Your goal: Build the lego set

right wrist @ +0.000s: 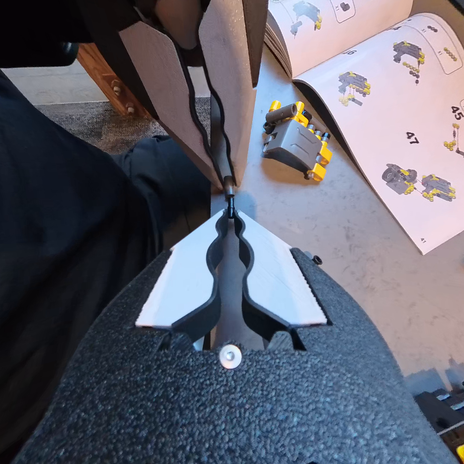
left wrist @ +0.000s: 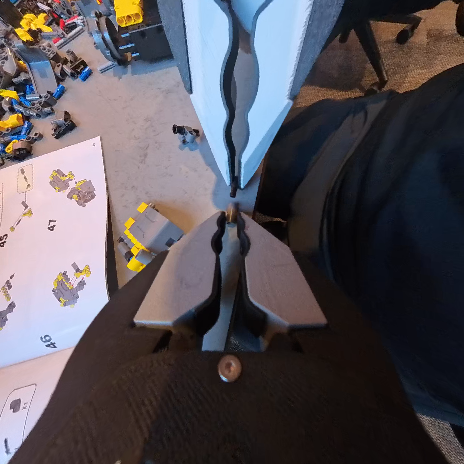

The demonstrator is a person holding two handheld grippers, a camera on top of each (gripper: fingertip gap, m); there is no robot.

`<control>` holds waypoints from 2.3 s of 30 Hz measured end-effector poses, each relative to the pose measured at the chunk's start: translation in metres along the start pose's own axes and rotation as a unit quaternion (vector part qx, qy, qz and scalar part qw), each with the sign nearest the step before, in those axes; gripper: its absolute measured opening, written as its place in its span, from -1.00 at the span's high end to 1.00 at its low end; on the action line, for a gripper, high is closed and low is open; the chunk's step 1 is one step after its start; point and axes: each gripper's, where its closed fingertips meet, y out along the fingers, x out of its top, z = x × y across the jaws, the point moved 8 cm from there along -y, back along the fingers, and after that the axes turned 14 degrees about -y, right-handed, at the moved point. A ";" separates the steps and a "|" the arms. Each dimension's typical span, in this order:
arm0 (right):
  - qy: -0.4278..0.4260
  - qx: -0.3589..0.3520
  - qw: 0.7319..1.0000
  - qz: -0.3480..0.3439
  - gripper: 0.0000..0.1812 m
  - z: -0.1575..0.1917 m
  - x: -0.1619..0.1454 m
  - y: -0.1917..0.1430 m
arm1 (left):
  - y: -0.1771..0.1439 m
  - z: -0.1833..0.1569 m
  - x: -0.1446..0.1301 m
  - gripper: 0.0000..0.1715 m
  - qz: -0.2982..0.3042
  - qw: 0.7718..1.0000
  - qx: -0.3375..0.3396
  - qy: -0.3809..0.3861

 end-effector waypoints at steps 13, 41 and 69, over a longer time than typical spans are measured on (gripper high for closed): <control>-0.014 0.009 0.999 0.029 0.96 0.000 0.002 0.004 | 0.002 0.001 0.000 0.92 -0.013 1.000 -0.015 -0.007; -0.113 -0.018 0.993 -0.015 0.97 0.012 0.004 0.009 | -0.004 0.000 -0.008 0.93 -0.018 0.998 -0.055 0.005; 0.031 -0.056 0.994 -0.084 0.97 0.014 0.021 -0.001 | -0.027 0.004 -0.012 0.93 -0.123 0.987 -0.079 -0.073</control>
